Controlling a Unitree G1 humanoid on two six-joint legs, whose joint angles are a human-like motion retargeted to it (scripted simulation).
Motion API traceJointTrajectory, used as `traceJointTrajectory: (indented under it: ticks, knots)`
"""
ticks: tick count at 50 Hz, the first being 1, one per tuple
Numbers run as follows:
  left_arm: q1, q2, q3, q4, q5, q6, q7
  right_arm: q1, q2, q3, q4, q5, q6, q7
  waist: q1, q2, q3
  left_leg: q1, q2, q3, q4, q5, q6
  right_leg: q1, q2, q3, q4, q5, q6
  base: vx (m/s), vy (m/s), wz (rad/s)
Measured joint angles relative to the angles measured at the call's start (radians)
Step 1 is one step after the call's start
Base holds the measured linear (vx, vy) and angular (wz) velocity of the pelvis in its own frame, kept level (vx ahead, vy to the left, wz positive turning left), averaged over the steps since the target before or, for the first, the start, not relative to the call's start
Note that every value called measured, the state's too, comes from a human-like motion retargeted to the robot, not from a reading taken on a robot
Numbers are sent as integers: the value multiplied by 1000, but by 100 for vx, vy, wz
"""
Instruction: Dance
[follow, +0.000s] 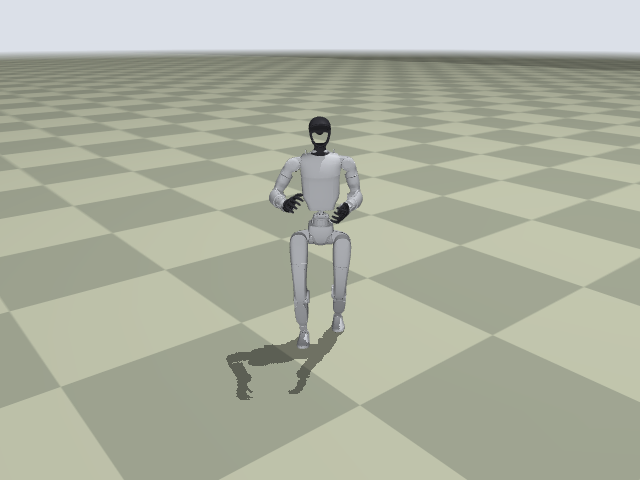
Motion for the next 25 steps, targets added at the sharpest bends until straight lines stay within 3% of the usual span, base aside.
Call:
traceJointTrajectory:
  ticks: [25]
  knots:
    - [-37,-9,78,22,-7,7,-91,-13,29,-43,48,-20,33,61,-29,-10,12,-2,-1,-46,-66,7,4,-26,-7,-17,16,-14,-21,-1,-1,7]
